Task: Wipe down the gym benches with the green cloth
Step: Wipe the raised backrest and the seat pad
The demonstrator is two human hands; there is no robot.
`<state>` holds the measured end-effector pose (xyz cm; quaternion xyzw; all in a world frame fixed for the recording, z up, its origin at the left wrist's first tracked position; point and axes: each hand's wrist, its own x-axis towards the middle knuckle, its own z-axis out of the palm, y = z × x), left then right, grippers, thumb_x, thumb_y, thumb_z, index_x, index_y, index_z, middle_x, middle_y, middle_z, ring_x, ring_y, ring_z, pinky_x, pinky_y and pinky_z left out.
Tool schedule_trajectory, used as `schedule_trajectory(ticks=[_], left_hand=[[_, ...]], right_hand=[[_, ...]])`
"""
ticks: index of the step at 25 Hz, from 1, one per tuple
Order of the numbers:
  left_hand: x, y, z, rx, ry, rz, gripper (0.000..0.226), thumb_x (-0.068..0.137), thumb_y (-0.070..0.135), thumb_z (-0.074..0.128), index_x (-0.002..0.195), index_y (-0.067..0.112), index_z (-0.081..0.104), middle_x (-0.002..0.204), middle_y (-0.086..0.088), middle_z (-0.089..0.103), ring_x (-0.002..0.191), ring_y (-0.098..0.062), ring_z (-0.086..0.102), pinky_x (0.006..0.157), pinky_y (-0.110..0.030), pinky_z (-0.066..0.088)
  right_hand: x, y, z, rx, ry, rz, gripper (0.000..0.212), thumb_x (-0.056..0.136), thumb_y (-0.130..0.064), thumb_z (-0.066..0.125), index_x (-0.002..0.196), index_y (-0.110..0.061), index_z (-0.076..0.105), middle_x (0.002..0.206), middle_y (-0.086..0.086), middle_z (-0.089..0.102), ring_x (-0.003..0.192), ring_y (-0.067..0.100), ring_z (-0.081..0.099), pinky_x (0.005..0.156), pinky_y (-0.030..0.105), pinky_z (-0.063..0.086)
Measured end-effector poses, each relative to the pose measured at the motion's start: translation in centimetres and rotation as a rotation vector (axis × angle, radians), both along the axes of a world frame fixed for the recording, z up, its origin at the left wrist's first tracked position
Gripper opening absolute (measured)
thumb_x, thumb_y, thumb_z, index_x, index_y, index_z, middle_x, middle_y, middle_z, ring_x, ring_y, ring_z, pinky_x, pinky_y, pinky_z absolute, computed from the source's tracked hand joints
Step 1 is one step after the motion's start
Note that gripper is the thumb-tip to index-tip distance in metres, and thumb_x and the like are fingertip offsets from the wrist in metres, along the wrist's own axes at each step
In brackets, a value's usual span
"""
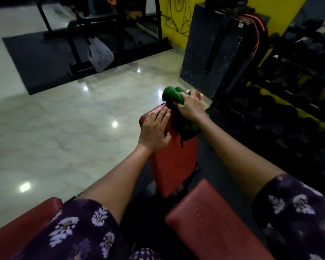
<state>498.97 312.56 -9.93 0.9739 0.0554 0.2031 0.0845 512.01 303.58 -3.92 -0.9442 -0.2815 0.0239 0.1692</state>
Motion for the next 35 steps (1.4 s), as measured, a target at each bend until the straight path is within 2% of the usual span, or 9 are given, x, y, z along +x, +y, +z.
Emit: schedule_trajectory(ticks=[2,7,13,21,23,25,28,31,35], left_hand=[[-0.3,0.5,0.1,0.007,0.032,-0.037,0.071,0.061,0.034,0.06,0.125,0.004,0.055,0.131,-0.015,0.054,0.12,-0.035,0.05,0.1,-0.044,0.042],[0.1,0.3,1.0,-0.024,0.039,-0.025,0.068,0.062,0.037,0.061,0.121,0.003,0.055,0.125,-0.015,0.057,0.115,-0.033,0.053,0.098,-0.042,0.044],[0.2,-0.2,1.7,-0.064,0.05,-0.014,0.063,0.062,0.027,0.059,0.12,0.002,0.057,0.123,-0.017,0.059,0.114,-0.034,0.055,0.101,-0.044,0.042],[2.2,0.6,4.3,0.109,0.057,0.046,0.044,0.066,0.035,0.046,0.093,0.003,0.061,0.085,-0.013,0.061,0.074,-0.033,0.059,0.06,-0.034,0.05],[4.0,0.4,5.1,0.082,0.082,0.077,0.042,0.068,0.029,0.056,0.099,0.001,0.06,0.092,-0.016,0.061,0.079,-0.035,0.059,0.065,-0.037,0.049],[5.9,-0.2,5.5,0.051,0.192,0.093,0.049,0.078,0.027,0.06,0.119,0.002,0.054,0.118,-0.017,0.055,0.101,-0.036,0.055,0.085,-0.041,0.043],[10.0,-1.0,5.7,0.058,0.32,0.041,0.064,0.087,0.032,0.057,0.141,0.009,0.033,0.146,-0.008,0.036,0.126,-0.028,0.042,0.104,-0.036,0.028],[14.2,-1.6,6.1,-0.01,0.354,0.002,0.064,0.091,0.031,0.054,0.146,0.013,0.027,0.152,-0.004,0.03,0.132,-0.026,0.037,0.108,-0.035,0.026],[16.2,-2.6,4.5,0.062,0.333,0.032,0.059,0.096,0.035,0.045,0.146,0.011,0.028,0.151,-0.007,0.032,0.139,-0.024,0.03,0.111,-0.036,0.025]], right_hand=[[-0.2,-0.9,-0.3,-0.011,0.024,0.075,0.049,0.094,-0.039,0.051,0.14,-0.024,0.042,0.145,0.012,0.027,0.12,0.036,0.047,0.094,0.04,0.041],[1.2,-1.2,1.0,0.032,0.065,-0.182,0.05,0.095,-0.04,0.049,0.141,-0.023,0.04,0.14,0.012,0.03,0.121,0.035,0.046,0.095,0.041,0.041],[0.1,-2.3,0.9,-0.073,0.015,-0.043,0.053,0.095,-0.041,0.048,0.144,-0.028,0.034,0.141,0.015,0.028,0.117,0.037,0.048,0.089,0.041,0.043],[5.6,-2.7,1.1,0.055,0.127,-0.233,0.049,0.094,-0.043,0.047,0.14,-0.026,0.041,0.134,0.015,0.03,0.118,0.038,0.046,0.098,0.043,0.038],[7.6,-3.4,0.6,0.122,0.215,-0.216,0.051,0.094,-0.044,0.047,0.14,-0.022,0.04,0.135,0.014,0.029,0.122,0.035,0.04,0.102,0.043,0.035],[9.0,-3.9,-0.6,0.26,0.337,-0.149,0.047,0.094,-0.04,0.049,0.135,-0.018,0.045,0.131,0.012,0.038,0.122,0.031,0.04,0.101,0.04,0.035],[10.4,-4.6,-2.2,0.714,0.59,-0.144,0.036,0.094,-0.022,0.054,0.129,-0.014,0.048,0.115,0.003,0.054,0.111,0.023,0.052,0.092,0.031,0.04],[12.1,-5.0,-2.7,0.921,0.72,-0.132,0.036,0.094,-0.011,0.052,0.129,-0.01,0.044,0.11,0.002,0.055,0.105,0.019,0.054,0.09,0.029,0.042],[12.3,-5.1,-5.6,1.021,0.829,-0.161,0.023,0.093,-0.018,0.055,0.116,-0.02,0.055,0.108,0.0,0.061,0.101,0.016,0.058,0.09,0.03,0.047]])
